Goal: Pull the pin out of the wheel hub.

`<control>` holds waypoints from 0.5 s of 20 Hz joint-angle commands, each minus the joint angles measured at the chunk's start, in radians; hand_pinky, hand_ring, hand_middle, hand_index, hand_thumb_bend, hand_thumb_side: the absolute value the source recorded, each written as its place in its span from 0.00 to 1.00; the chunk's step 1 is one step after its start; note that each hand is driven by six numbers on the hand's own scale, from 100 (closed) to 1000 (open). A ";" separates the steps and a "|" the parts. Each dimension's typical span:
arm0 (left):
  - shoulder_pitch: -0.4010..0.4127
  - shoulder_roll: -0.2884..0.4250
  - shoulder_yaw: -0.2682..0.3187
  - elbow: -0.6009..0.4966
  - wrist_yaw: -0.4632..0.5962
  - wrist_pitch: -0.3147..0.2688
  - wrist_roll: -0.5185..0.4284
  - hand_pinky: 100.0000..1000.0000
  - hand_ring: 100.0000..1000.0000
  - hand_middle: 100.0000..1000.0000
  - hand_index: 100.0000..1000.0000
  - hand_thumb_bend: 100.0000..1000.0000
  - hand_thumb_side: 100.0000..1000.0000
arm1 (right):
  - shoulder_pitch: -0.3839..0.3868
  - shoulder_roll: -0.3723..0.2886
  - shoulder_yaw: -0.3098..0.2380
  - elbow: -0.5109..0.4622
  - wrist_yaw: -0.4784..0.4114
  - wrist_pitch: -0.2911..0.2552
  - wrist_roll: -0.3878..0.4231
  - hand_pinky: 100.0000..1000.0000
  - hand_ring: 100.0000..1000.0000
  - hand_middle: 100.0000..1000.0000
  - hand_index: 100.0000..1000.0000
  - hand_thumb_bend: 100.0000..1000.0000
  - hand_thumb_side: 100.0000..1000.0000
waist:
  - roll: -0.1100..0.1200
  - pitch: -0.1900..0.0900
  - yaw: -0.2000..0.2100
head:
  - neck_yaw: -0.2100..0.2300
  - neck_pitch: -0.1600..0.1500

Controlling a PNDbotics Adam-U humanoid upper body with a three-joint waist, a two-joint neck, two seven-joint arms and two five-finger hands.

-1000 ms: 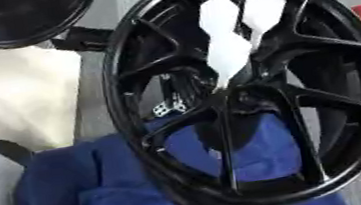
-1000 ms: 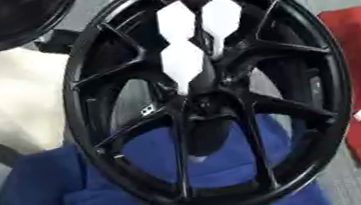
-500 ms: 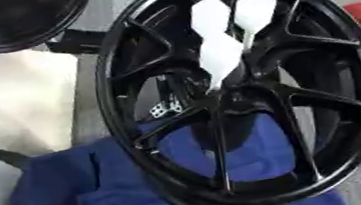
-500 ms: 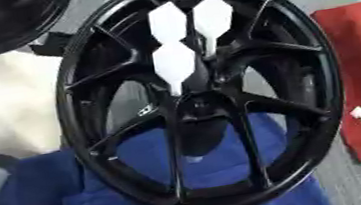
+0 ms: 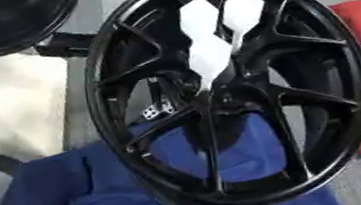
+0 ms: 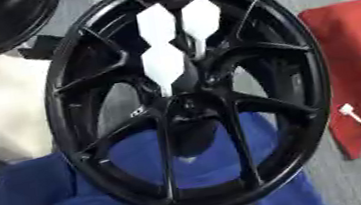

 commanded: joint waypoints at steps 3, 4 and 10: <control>-0.064 0.110 -0.053 0.069 -0.052 -0.078 -0.085 0.81 0.75 0.71 0.78 0.48 0.53 | -0.019 -0.028 -0.012 -0.020 -0.007 0.001 -0.002 0.71 0.56 0.63 0.73 0.00 0.68 | 0.009 -0.012 -0.014 | 0.022 -0.025; -0.080 0.114 -0.071 0.082 -0.066 -0.091 -0.100 0.81 0.75 0.71 0.78 0.49 0.51 | -0.020 -0.028 -0.012 -0.020 -0.006 0.001 -0.002 0.71 0.56 0.62 0.73 0.00 0.68 | 0.011 -0.011 -0.016 | 0.024 -0.026; -0.156 0.113 -0.172 0.134 -0.163 -0.170 -0.198 0.83 0.77 0.73 0.80 0.48 0.46 | -0.029 -0.022 -0.003 -0.018 -0.005 0.001 0.001 0.71 0.56 0.62 0.73 0.00 0.68 | 0.025 -0.007 -0.026 | 0.031 -0.034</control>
